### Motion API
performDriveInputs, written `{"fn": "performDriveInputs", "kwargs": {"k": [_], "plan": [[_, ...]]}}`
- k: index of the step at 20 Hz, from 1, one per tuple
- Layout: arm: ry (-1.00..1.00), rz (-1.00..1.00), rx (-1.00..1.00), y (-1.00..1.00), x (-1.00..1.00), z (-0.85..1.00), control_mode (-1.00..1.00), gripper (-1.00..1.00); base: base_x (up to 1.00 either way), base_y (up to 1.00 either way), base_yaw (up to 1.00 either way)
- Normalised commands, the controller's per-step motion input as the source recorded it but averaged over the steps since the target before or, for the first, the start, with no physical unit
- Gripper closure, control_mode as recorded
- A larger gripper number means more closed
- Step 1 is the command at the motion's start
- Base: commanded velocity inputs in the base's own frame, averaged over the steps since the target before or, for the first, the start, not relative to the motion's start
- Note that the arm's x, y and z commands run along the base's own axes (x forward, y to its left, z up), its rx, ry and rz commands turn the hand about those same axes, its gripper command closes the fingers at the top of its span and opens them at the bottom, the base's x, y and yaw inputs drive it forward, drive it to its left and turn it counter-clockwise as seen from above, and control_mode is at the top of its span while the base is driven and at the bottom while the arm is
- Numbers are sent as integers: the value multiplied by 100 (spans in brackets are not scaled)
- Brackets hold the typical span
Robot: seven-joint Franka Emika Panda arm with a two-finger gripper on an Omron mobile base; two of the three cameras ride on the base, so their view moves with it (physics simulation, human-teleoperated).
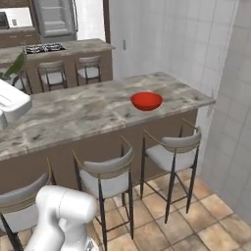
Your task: There is a bowl on the dining counter. Grab a lemon wedge from the fridge and place it in the bowl. Then get the liquor bottle and glass cup from the cabinet and place them next to the bowl.
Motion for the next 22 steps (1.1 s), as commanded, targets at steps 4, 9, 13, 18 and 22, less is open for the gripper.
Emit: {"fn": "performDriveInputs", "kwargs": {"k": [4, 9, 13, 18, 22], "plan": [[0, 0, 0, 0, 0, 0, 100, 100, 44, -64, 38], [0, 0, 0, 0, 0, 0, 100, 100, 38, -70, 35], [0, 0, 0, 0, 0, 0, 100, 100, 29, -77, 33], [0, 0, 0, 0, 0, 0, 100, 100, 28, -78, 33], [0, 0, 0, 0, 0, 0, 100, 100, 30, -80, 31]]}}
